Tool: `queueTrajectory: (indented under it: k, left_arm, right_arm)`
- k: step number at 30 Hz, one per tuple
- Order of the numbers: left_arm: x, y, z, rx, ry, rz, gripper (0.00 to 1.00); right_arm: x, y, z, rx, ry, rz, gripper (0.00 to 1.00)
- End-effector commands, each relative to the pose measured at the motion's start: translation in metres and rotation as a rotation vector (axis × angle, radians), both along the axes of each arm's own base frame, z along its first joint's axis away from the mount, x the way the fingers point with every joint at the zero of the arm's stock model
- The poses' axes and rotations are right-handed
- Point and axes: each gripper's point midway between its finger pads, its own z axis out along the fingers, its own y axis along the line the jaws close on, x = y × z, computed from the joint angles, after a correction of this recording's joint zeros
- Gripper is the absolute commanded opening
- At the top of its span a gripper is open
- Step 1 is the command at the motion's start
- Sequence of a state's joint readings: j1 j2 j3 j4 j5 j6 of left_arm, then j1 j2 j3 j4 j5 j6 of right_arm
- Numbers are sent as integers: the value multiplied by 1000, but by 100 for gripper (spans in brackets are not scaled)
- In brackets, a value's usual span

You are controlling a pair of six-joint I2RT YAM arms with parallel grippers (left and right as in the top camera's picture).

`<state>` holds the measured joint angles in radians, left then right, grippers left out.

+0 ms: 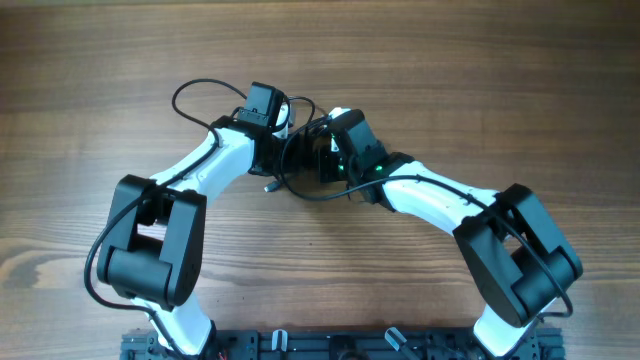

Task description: Untangle cables

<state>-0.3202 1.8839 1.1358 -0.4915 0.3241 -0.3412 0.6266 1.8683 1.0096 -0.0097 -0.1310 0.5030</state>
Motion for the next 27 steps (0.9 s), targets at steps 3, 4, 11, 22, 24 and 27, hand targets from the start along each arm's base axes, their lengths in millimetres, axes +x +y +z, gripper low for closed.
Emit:
queueTrajectory:
  k: [3,4,11,22,24,27]
  left_arm:
    - [24,3,2,-25,-65,53,4]
    - [25,6,2,-24,-65,61,4]
    - [27,24,7,-123,-14,105,4]
    - [27,-1,47,-207,-110,7,4]
    - [18,-19,44,-183,-127,-72,4]
    - [16,-24,34,-96,-142,-79,4]
  right_arm:
    - [-3,0,-14,-21,11,32,45]
    - [-2,-1,-15,-26,12,28,46]
    - [-78,20,-29,120,357,236,36]
    - [-43,-8,50,208,193,194,46]
    - [-44,-26,42,197,279,115,47]
    - [-56,-32,33,171,336,107,51]
